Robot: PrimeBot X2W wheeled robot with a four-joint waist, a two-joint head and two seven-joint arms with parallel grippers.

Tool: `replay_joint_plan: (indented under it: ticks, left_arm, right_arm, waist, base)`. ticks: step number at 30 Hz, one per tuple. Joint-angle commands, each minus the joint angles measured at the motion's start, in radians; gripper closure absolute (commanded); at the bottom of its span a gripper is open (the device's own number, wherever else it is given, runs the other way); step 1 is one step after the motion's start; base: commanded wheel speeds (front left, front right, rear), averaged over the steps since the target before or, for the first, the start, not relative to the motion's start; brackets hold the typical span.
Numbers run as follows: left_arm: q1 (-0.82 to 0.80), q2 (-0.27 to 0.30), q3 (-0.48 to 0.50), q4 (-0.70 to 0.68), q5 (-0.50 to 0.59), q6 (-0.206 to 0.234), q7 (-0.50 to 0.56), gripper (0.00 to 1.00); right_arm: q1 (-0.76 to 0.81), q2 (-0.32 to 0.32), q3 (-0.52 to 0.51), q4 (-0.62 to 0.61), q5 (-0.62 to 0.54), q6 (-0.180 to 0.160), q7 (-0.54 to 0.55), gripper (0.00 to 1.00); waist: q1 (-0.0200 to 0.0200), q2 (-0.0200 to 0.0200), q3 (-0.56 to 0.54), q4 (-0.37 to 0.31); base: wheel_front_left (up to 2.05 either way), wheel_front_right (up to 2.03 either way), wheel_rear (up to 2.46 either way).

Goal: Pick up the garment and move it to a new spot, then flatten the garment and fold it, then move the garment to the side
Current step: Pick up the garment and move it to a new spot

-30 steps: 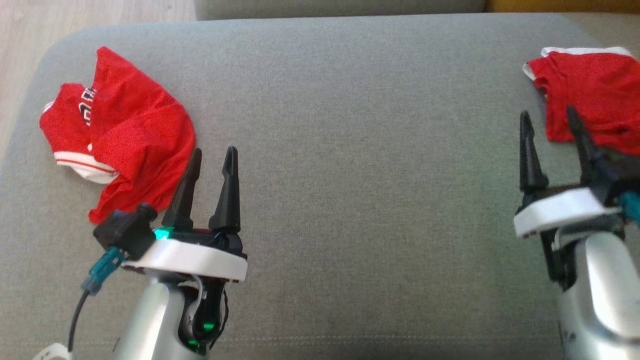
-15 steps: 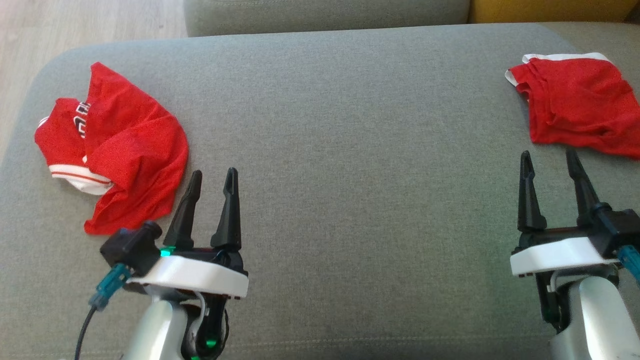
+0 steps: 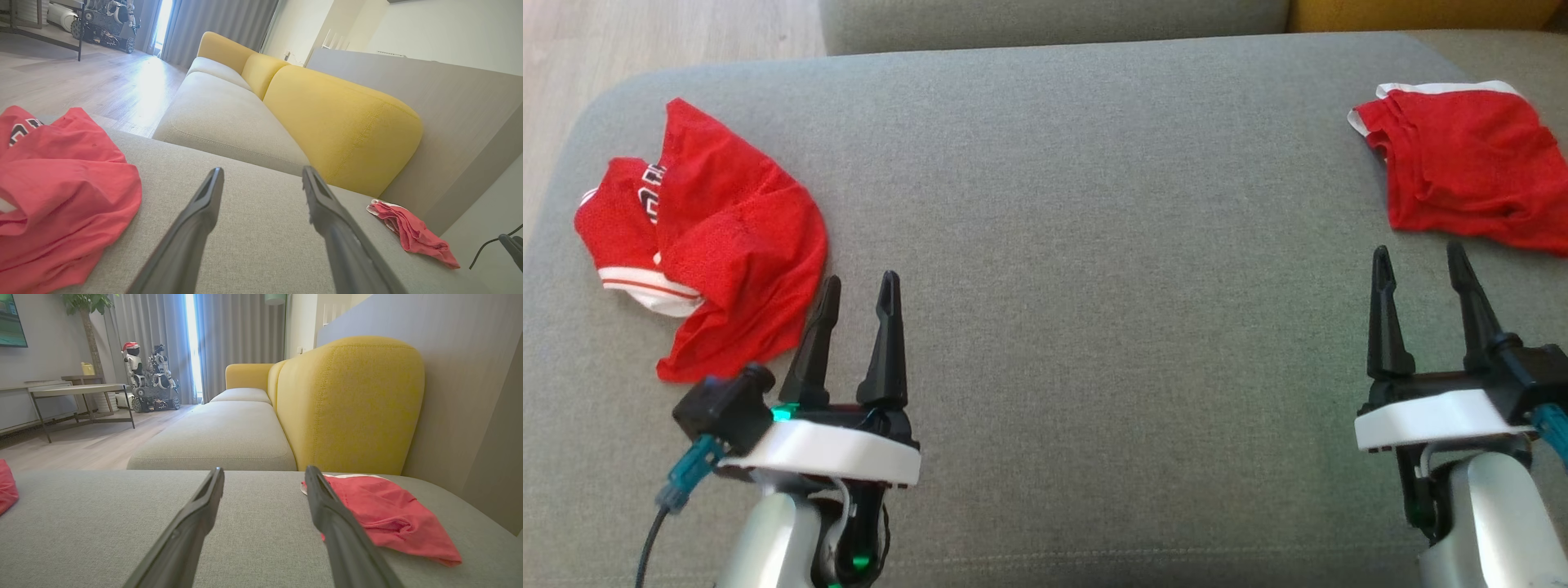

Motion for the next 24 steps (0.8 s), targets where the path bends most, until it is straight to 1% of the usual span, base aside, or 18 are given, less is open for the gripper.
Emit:
replay_joint_plan:
  ticks: [1,8,12,16,24]
  left_arm:
    - [-0.028,0.006,0.032,-0.036,0.01,-0.001,-0.005,0.0]
    - [-0.032,0.006,0.026,-0.032,0.011,-0.004,-0.005,0.0]
    - [-0.04,0.006,0.024,-0.032,0.009,-0.004,-0.005,0.0]
    - [-0.05,0.006,0.032,-0.034,0.005,0.0,-0.005,0.0]
    - [-0.04,0.006,0.073,-0.035,-0.023,0.013,-0.005,0.0]
  right_arm:
    - [-0.011,-0.002,0.019,-0.036,0.005,0.002,-0.011,0.0]
    - [-0.011,-0.002,0.016,-0.029,0.006,0.002,-0.013,0.0]
    - [-0.015,-0.002,0.026,-0.033,0.012,0.002,-0.014,0.0]
    - [-0.014,-0.002,0.046,-0.036,0.015,0.002,-0.013,0.0]
    - [-0.011,-0.002,0.092,-0.044,0.013,0.002,0.006,0.0]
  waist:
    - [0.0001,-0.0001,0.001,0.001]
    - [0.0001,-0.0001,0.009,0.009]
    - [0.0001,-0.0001,0.018,0.033]
    - [0.0001,-0.0001,0.024,0.082]
    - [0.0001,-0.0001,0.028,0.215]
  base:
    - [0.0,0.0,0.0]
    - [0.0,0.0,0.0]
    - [0.0,0.0,0.0]
    - [0.0,0.0,0.0]
    - [0.0,0.0,0.0]
